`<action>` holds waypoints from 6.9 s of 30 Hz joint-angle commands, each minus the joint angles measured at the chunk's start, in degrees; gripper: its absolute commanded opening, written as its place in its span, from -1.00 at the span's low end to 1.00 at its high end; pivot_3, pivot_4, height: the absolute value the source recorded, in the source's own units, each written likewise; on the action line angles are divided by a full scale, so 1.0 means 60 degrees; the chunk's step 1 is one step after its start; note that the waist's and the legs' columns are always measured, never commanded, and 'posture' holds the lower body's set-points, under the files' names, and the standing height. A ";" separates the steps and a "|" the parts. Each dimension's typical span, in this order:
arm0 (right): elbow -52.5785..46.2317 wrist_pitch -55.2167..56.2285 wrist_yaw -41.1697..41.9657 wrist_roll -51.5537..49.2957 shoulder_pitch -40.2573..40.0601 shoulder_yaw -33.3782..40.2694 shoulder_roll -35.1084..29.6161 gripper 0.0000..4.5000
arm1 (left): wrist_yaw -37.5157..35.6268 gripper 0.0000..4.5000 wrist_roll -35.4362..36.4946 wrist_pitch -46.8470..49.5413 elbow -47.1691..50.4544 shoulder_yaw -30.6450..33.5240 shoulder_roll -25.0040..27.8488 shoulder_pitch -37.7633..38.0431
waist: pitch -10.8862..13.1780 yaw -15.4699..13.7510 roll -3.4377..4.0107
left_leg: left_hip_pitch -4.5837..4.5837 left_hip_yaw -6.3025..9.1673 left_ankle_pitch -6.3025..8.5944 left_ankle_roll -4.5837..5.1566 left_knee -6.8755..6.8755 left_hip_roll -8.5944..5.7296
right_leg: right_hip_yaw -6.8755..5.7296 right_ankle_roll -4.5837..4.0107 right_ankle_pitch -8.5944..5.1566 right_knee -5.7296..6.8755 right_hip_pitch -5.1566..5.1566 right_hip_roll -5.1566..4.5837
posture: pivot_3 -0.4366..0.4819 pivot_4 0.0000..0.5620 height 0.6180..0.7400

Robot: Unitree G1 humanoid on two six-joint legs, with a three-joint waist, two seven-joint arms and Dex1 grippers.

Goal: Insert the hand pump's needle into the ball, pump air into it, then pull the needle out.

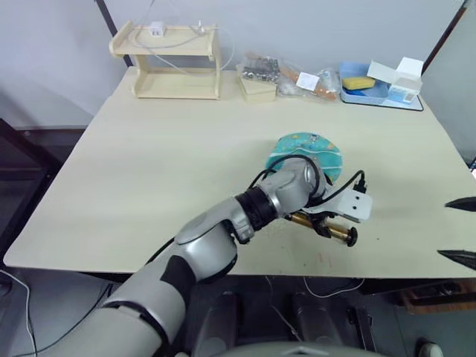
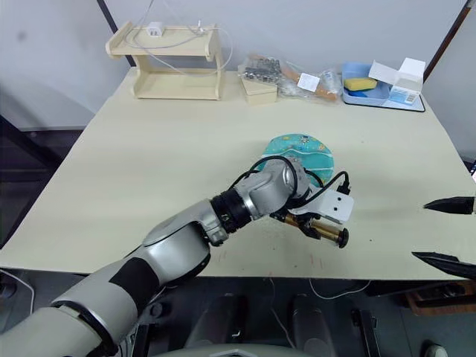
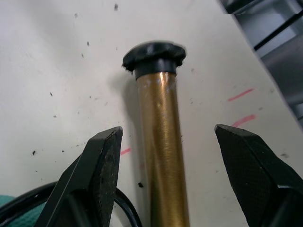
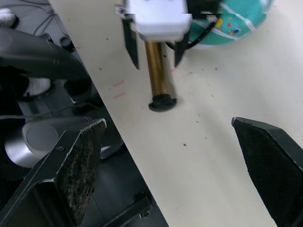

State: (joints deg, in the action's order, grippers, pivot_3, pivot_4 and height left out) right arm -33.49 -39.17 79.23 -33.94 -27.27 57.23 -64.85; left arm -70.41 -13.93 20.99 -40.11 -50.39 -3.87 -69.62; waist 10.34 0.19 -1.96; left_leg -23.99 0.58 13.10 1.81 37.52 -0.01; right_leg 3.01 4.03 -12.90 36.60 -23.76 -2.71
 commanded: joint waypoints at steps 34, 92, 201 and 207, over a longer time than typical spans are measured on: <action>-0.1062 0.0883 -0.1639 0.0640 -0.1658 0.0221 0.2942 1.00 | 0.0414 -0.54 -0.1316 -0.2010 -0.3225 0.0894 -0.1636 0.0161 | -0.0011 0.0064 0.0021 | -0.0015 -0.0006 0.0010 0.0015 0.0128 0.0019 | 0.0003 0.0010 0.0013 0.0039 0.0017 0.0003 | -0.05 -0.47 1.00; -0.2382 -0.0833 -1.3456 -0.6828 0.5424 -0.6587 0.4126 1.00 | -0.0765 -0.54 0.5397 -0.3963 0.2529 0.6403 0.0273 0.5713 | -0.0039 0.0063 0.0083 | -0.0031 0.0007 0.0014 0.0035 0.0161 0.0031 | 0.0013 0.0016 0.0075 0.0046 0.0022 -0.0003 | -0.05 -0.47 1.00; -0.1686 -0.1379 -1.3553 -0.4725 0.4487 -0.6120 0.2105 -0.08 | 0.4686 -0.52 0.1308 -0.5054 -0.2371 0.4186 -0.1591 0.4035 | -0.0039 -0.0122 0.0084 | -0.0087 0.0008 0.0025 0.0053 0.0156 0.0032 | 0.0004 0.0020 0.0075 0.0024 -0.0019 -0.0006 | -0.05 -0.47 1.00; -0.1502 -0.1241 -1.3577 -0.3986 0.4107 -0.6401 0.2489 -0.08 | 0.4845 -0.52 0.1066 -0.5468 -0.3412 0.4032 -0.1883 0.3930 | -0.0039 -0.0151 0.0083 | -0.0103 0.0010 0.0026 0.0054 0.0158 0.0026 | 0.0003 0.0021 0.0077 0.0019 -0.0026 -0.0010 | -0.05 -0.47 1.00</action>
State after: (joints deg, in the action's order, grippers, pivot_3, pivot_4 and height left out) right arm -43.49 -47.20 -0.44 -62.96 -2.02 16.49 -49.54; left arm -41.95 -7.02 -11.37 -58.34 -26.75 -8.21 -43.68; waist 10.10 -0.71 -1.47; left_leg -24.62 0.63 13.26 2.14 38.47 0.13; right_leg 3.03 4.16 -12.44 36.72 -23.92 -2.77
